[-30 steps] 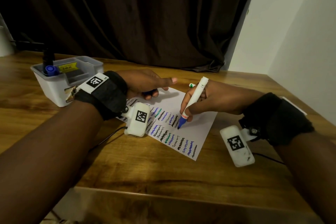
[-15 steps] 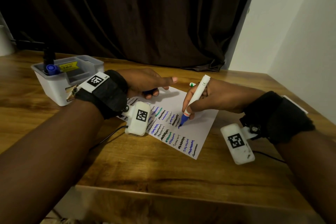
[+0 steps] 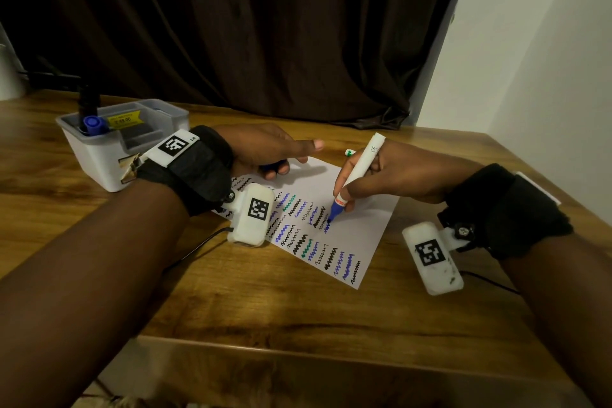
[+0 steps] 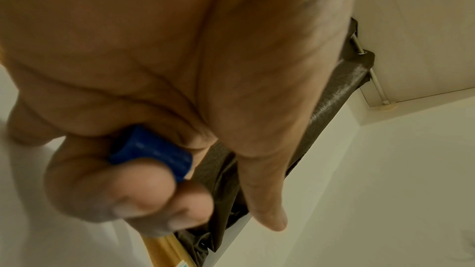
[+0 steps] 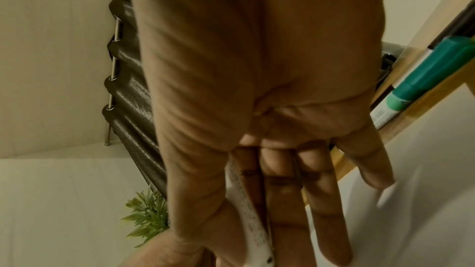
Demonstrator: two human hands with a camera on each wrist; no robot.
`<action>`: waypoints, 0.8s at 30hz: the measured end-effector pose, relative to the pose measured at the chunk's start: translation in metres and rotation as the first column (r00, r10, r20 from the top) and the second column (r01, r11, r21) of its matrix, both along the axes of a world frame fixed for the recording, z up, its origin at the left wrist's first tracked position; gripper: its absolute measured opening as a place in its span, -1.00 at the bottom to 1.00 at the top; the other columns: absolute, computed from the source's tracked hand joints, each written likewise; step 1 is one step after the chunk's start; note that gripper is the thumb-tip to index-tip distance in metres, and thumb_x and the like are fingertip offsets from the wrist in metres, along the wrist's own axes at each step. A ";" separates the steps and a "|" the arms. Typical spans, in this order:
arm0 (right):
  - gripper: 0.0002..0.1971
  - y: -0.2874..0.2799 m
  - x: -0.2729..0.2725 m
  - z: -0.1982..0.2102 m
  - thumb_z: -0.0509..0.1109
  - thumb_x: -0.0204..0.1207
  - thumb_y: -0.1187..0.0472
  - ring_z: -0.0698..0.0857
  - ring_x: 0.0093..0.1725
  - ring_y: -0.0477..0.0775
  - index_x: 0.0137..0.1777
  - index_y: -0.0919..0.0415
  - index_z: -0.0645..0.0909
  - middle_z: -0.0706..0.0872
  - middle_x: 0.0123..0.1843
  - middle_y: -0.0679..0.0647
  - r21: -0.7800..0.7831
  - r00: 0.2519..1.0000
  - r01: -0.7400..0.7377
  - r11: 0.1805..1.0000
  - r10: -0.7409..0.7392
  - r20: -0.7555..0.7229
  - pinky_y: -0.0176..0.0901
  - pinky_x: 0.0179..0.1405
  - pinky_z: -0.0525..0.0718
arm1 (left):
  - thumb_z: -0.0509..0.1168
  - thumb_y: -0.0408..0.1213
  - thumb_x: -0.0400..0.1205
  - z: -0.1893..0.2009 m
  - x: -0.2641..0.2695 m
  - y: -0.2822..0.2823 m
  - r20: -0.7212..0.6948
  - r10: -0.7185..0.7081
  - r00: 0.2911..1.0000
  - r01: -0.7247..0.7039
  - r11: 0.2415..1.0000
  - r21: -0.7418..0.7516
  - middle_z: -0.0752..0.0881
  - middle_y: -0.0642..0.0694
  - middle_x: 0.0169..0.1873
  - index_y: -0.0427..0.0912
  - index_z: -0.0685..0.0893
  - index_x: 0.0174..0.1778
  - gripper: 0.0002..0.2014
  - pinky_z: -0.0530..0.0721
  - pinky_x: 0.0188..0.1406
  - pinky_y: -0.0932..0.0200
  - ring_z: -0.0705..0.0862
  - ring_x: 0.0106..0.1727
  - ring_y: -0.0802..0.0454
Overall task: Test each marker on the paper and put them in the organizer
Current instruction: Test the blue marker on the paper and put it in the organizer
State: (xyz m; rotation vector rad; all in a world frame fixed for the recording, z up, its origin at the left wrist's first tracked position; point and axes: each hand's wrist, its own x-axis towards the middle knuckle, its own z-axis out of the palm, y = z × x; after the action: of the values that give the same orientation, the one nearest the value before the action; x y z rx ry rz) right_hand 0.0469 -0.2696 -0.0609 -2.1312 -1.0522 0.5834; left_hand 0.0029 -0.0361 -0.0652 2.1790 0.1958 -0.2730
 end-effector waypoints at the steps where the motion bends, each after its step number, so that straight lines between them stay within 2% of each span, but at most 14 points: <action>1: -0.87 0.000 0.001 0.000 0.55 0.58 0.30 0.89 0.08 0.02 0.07 0.31 0.83 0.92 0.02 0.16 -0.005 1.000 -0.005 1.000 0.005 0.005 -0.22 0.11 0.82 | 0.26 0.29 0.59 0.000 0.000 0.000 0.000 0.000 1.000 0.000 1.000 -0.003 0.53 -0.04 -0.41 -0.14 0.69 0.36 -0.37 0.52 -0.24 0.16 0.44 -0.38 0.08; 7: -0.89 -0.002 0.003 -0.001 0.55 0.58 0.29 0.89 0.09 0.09 0.04 0.28 0.84 0.92 0.02 0.19 0.000 1.000 -0.004 1.000 0.004 -0.001 0.00 0.28 0.80 | 0.28 0.29 0.58 0.000 0.000 0.002 -0.002 -0.003 1.000 0.003 1.000 -0.008 0.54 -0.04 -0.40 -0.13 0.70 0.33 -0.38 0.52 -0.25 0.18 0.44 -0.38 0.08; 16: -0.88 -0.002 0.005 -0.001 0.54 0.58 0.30 0.89 0.10 0.11 0.07 0.29 0.84 0.92 0.02 0.20 -0.002 1.000 0.024 1.000 -0.024 0.011 -0.03 0.28 0.80 | 0.28 0.28 0.57 0.001 -0.001 0.001 -0.012 -0.019 1.000 0.019 1.000 -0.003 0.54 -0.03 -0.40 -0.13 0.69 0.34 -0.38 0.53 -0.29 0.20 0.44 -0.39 0.10; 21: -0.87 -0.003 0.006 -0.001 0.55 0.58 0.30 0.89 0.10 0.11 0.08 0.30 0.84 0.92 0.01 0.18 -0.008 0.999 0.038 0.999 -0.038 0.013 0.01 0.31 0.79 | 0.32 0.35 0.38 0.001 0.000 0.002 -0.014 -0.026 1.000 0.026 1.000 0.004 0.56 -0.02 -0.42 -0.11 0.71 0.32 -0.27 0.54 -0.28 0.19 0.46 -0.40 0.10; 24: -0.85 -0.003 0.007 -0.001 0.55 0.58 0.30 0.88 0.11 0.12 0.10 0.31 0.84 0.91 0.02 0.20 -0.004 0.999 0.050 0.999 -0.050 -0.001 0.07 0.35 0.78 | 0.34 0.34 0.37 0.001 0.000 0.003 -0.014 -0.029 0.999 0.029 1.000 -0.002 0.57 -0.01 -0.44 -0.11 0.72 0.30 -0.28 0.55 -0.26 0.19 0.47 -0.40 0.10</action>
State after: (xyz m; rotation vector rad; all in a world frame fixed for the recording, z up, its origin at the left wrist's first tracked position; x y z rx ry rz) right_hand 0.0536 -0.2729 -0.0617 -2.1539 -0.9951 0.5634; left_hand 0.0030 -0.0336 -0.0639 2.1800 0.1722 -0.3048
